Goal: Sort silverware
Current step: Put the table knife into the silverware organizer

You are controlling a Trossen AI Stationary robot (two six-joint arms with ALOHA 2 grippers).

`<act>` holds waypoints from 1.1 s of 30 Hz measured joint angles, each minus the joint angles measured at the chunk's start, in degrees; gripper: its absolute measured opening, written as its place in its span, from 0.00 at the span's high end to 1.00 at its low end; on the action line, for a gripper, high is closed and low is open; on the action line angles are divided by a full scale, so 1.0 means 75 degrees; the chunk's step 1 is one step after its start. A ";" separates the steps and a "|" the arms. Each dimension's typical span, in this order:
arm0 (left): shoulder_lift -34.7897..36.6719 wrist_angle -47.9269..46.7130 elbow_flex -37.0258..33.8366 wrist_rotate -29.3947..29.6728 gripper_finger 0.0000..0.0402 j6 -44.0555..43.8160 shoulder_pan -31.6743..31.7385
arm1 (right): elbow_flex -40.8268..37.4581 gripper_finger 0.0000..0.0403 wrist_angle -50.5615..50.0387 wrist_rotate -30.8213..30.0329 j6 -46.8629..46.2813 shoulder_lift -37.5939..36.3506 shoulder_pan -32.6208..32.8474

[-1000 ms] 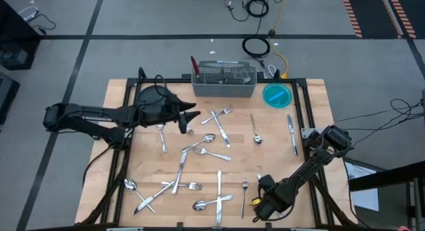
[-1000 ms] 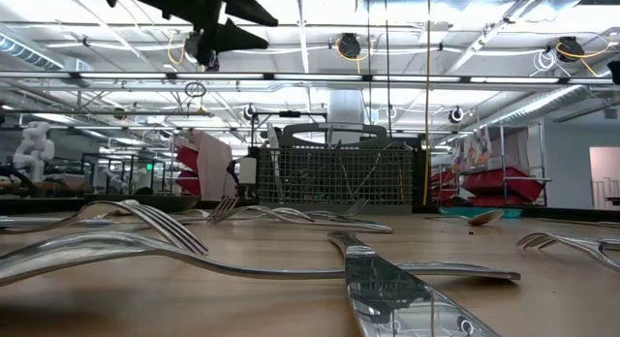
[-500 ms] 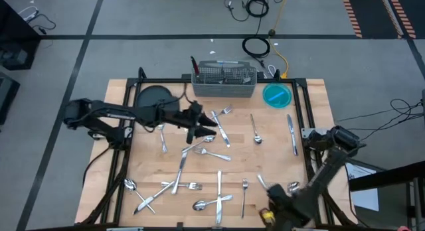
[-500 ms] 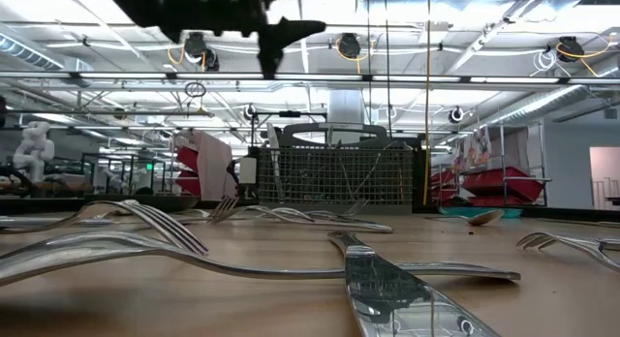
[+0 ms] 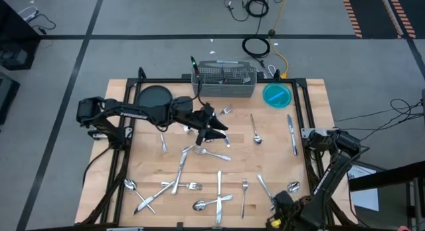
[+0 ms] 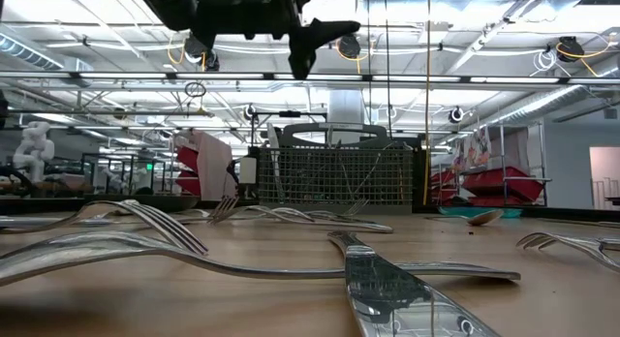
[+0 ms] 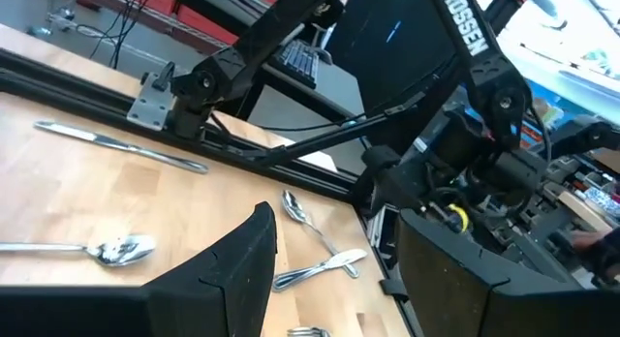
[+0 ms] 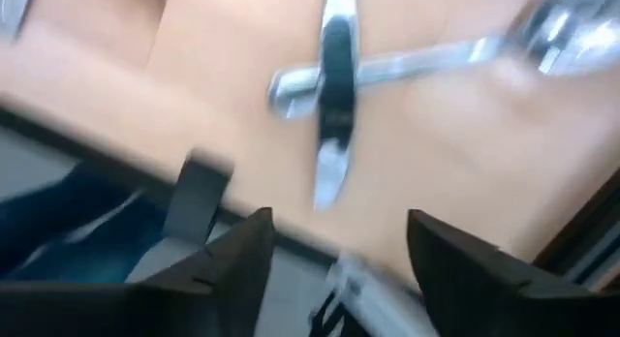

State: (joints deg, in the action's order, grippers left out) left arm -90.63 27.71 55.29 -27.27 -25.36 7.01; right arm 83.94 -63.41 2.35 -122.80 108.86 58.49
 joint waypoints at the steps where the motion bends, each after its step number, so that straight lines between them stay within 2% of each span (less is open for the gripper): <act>1: 0.0000 -0.0005 0.0000 0.0000 0.47 -0.0127 -0.0006 | 0.0000 0.40 -0.0106 -0.0120 0.0049 0.0051 -0.0020; 7: 0.0000 -0.0006 0.0000 0.0024 0.47 -0.0571 -0.0253 | -0.0023 0.36 0.0014 -0.0661 0.0207 0.0556 -0.0031; 15: 0.0000 0.0003 0.0000 0.0382 0.47 -0.1321 -0.0531 | -0.0026 0.36 0.0106 -0.0473 0.0458 0.1145 0.0019; 25: 0.0000 0.0013 -0.0003 0.0909 0.47 -0.1586 -0.0749 | -0.0002 0.37 0.0520 -0.0125 0.0646 0.1690 0.0059; 29: 0.0000 -0.0012 -0.0003 0.1058 0.47 -0.1586 -0.0769 | 0.0000 0.46 0.0719 0.0272 0.0724 0.1850 0.0029; 33: 0.0000 -0.0026 -0.0003 0.1119 0.47 -0.1589 -0.0766 | -0.0003 0.63 0.0885 0.0441 0.0657 0.1853 -0.0024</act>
State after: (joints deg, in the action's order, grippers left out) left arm -90.63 27.51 55.27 -18.87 -37.28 1.26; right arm 83.92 -56.77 5.66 -117.87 122.76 58.31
